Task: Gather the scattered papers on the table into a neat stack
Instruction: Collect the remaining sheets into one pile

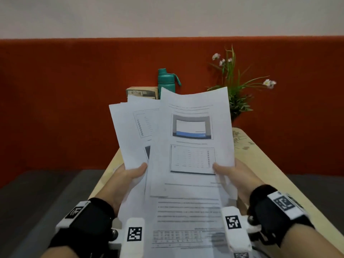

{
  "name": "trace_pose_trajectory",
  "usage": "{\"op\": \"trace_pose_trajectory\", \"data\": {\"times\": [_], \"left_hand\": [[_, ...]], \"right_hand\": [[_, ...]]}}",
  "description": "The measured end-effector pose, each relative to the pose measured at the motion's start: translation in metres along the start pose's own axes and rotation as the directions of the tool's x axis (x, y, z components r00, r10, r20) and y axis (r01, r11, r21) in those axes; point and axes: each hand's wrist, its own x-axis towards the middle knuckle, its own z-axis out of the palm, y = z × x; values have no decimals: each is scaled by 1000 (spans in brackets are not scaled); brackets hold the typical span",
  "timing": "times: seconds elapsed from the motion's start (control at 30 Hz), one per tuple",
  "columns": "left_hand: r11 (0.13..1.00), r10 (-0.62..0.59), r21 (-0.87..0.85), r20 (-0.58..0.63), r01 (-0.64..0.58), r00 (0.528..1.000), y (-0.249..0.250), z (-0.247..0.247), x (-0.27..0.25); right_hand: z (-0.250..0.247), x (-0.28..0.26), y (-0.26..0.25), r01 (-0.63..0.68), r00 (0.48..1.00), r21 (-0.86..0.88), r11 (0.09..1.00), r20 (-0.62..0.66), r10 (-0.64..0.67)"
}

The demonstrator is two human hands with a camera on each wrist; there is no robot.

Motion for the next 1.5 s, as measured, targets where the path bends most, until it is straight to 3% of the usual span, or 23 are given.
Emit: {"op": "trace_pose_trajectory", "data": {"times": [0.17,0.23,0.33,0.4,0.47,0.53,0.67,0.77,0.87,0.93,1.07,1.17,1.27,1.37,1.43,1.5], "left_hand": [[999,-8,-38,-19,8,1000,11,13,-4],[995,30,94,-10,-29,999,12,16,-4],[979,66,195,-60,-53,996,23,15,-6],[981,80,180,-21,-75,997,34,10,-6],[982,73,173,18,-75,997,42,14,-6],[970,49,239,15,-51,999,46,25,-4],[940,-42,335,-79,66,996,63,32,0],[761,-186,536,-358,364,915,66,-6,0],[559,-307,610,-477,562,823,51,-24,-8],[455,-324,665,-496,592,806,39,-16,-10],[267,-269,804,-468,532,842,22,9,-1],[340,-293,780,-443,526,847,8,17,9],[270,-235,841,-416,470,879,-4,29,11],[166,-211,825,-505,540,837,-10,43,15],[209,-203,783,-551,585,810,-9,54,15],[217,-190,801,-525,557,829,-6,61,14]], "right_hand": [[11,2,-5,46,997,-19,999,70,-45],[12,1,-9,84,996,2,996,33,-84],[3,3,-12,73,996,245,967,-64,-59],[-5,3,-12,22,1000,333,943,-10,-20],[-5,-3,-15,-58,987,264,963,160,15],[-4,-4,-19,-66,969,193,979,245,17],[-30,-2,-28,15,992,201,979,119,-40],[-78,-2,-24,-98,994,203,974,69,85],[-109,-7,-7,-274,961,147,950,69,266],[-114,-5,4,-351,935,123,928,94,341],[-106,-5,19,-333,942,71,940,62,329],[-98,-3,25,-305,951,94,948,74,299],[-95,-3,28,-296,952,125,947,119,282],[-94,-2,30,-287,953,135,948,140,269],[-91,-2,30,-287,953,141,947,141,268],[-91,-1,29,-289,952,140,947,146,269]]}}
